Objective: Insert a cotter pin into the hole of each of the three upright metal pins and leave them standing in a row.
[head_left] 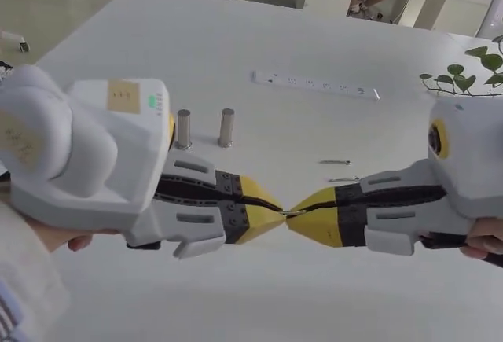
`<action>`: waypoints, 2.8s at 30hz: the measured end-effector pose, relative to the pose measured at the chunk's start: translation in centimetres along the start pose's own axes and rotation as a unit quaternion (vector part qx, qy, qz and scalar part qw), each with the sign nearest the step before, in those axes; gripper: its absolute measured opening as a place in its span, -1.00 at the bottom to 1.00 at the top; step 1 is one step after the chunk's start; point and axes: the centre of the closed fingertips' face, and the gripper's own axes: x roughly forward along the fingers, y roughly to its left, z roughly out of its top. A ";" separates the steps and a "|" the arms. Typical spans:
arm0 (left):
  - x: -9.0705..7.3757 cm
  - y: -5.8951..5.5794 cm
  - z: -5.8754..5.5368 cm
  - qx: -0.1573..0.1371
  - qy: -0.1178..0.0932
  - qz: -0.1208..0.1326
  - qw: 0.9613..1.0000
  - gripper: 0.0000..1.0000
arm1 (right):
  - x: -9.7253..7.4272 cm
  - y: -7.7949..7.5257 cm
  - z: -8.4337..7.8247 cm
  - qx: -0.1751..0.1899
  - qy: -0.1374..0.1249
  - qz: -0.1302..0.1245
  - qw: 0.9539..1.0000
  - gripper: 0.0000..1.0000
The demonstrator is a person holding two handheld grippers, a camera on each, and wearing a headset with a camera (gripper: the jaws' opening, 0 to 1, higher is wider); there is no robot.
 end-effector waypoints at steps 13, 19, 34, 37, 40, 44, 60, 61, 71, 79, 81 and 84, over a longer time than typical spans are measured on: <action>0.1 2.1 -1.5 -0.033 0.006 0.035 0.999 -0.76 | 0.3 -1.1 -0.3 0.003 -0.005 -0.021 1.000 -1.00; 0.0 4.8 -3.8 -0.093 0.021 0.097 0.991 -0.62 | 0.4 -2.7 -1.5 0.017 0.000 -0.056 0.998 -1.00; 1.3 5.8 -7.1 -0.109 0.067 0.092 0.988 -0.69 | 1.6 -5.4 -4.5 0.044 0.029 -0.080 0.995 -1.00; 1.5 5.9 -7.6 -0.114 0.072 0.095 0.986 -0.66 | 1.9 -5.7 -4.9 0.042 0.036 -0.078 0.995 -1.00; 1.6 6.0 -8.0 -0.112 0.076 0.099 0.986 -0.56 | 2.2 -5.9 -5.2 0.042 0.042 -0.076 0.995 -1.00; 1.6 6.2 -7.8 -0.111 0.070 0.099 0.986 -0.75 | 2.6 -6.2 -5.6 0.043 0.052 -0.072 0.995 -1.00; 1.8 6.2 -7.4 -0.105 0.064 0.093 0.988 -0.92 | 3.6 -6.6 -5.7 0.033 0.074 -0.063 0.995 -1.00; 1.9 6.2 -7.4 -0.105 0.064 0.092 0.988 -0.92 | 3.6 -6.6 -5.8 0.032 0.076 -0.061 0.995 -1.00; 2.1 5.9 -8.1 -0.081 0.090 0.085 0.989 -0.88 | 4.0 -6.9 -6.1 0.021 0.090 -0.056 0.994 -1.00; 2.1 5.9 -8.2 -0.064 0.096 0.086 0.990 -0.88 | 4.6 -7.1 -6.3 0.014 0.101 -0.051 0.994 -1.00; 2.2 5.9 -8.2 -0.061 0.097 0.086 0.990 -0.88 | 4.9 -7.1 -6.3 0.013 0.103 -0.051 0.993 -1.00; 2.2 6.0 -8.2 -0.058 0.099 0.088 0.989 -0.88 | 5.3 -7.1 -6.2 0.009 0.108 -0.051 0.993 -1.00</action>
